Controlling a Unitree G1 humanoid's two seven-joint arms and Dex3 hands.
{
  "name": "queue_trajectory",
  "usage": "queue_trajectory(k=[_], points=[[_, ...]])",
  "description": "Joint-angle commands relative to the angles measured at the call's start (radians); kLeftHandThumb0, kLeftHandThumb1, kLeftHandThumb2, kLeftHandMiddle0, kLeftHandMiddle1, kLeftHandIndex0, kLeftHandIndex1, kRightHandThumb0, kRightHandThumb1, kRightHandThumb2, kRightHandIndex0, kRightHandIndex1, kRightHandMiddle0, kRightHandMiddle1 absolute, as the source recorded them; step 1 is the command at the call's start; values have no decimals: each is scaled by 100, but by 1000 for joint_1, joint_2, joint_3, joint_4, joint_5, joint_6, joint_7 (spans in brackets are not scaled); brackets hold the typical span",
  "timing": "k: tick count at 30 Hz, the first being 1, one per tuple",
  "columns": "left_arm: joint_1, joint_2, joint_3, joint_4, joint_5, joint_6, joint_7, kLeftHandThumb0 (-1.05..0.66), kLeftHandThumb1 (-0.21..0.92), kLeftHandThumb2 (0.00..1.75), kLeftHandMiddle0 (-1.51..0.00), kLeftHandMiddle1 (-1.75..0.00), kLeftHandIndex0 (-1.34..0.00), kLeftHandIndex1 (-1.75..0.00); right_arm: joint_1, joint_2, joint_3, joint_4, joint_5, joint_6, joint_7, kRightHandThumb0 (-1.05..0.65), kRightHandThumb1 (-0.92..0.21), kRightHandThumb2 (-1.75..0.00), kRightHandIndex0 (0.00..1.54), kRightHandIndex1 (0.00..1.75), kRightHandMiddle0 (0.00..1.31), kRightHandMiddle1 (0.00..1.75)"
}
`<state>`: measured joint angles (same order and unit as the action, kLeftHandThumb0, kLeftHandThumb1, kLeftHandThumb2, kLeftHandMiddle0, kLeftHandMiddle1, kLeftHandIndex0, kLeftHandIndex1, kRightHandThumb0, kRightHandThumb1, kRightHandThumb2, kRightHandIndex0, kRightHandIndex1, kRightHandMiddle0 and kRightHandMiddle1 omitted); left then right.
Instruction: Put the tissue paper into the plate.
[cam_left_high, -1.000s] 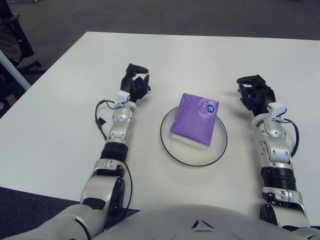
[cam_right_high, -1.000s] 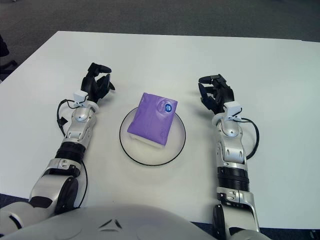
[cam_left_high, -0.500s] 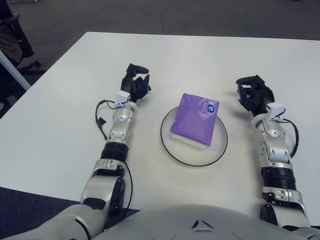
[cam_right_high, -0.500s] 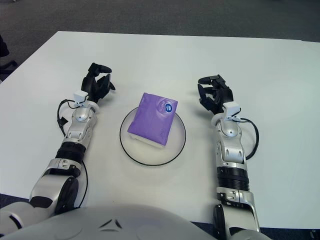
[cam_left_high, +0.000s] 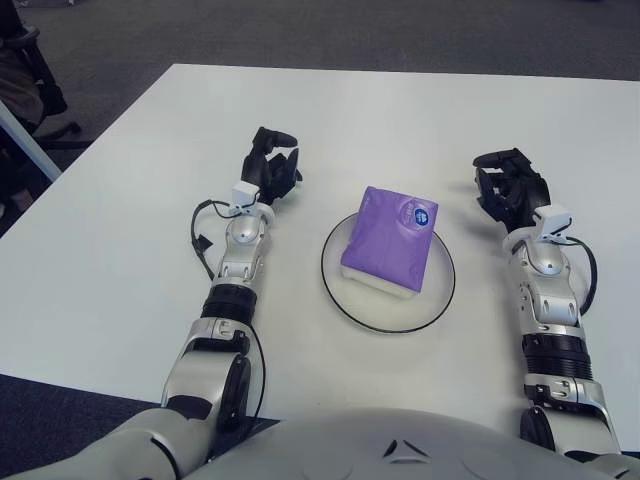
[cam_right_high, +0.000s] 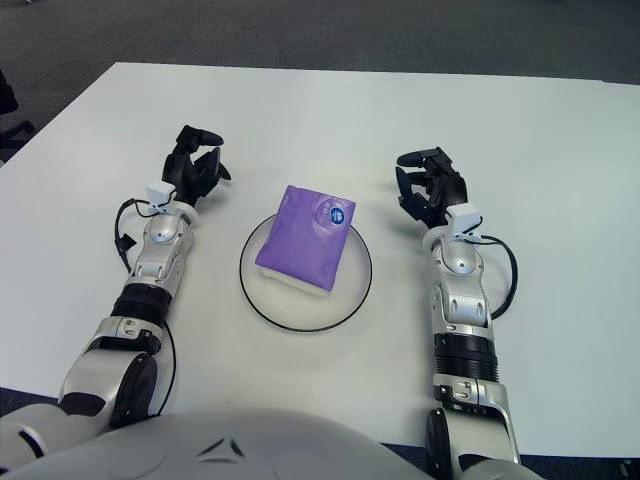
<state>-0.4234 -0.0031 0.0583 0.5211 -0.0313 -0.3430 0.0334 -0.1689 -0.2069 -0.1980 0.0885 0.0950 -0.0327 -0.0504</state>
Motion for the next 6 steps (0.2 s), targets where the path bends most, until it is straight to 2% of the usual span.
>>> queue_trajectory(k=[1, 6], points=[[122, -28, 1, 67, -9, -11, -5, -36, 89, 47, -79, -171, -31, -166, 96, 85, -2, 57, 15, -15, -20, -1, -77, -57, 49, 159, 35, 139], [122, -28, 2, 67, -9, -12, -7, -36, 89, 47, -79, -171, -31, -165, 94, 88, -3, 61, 18, -22, -37, -1, -77, -57, 49, 159, 35, 138]])
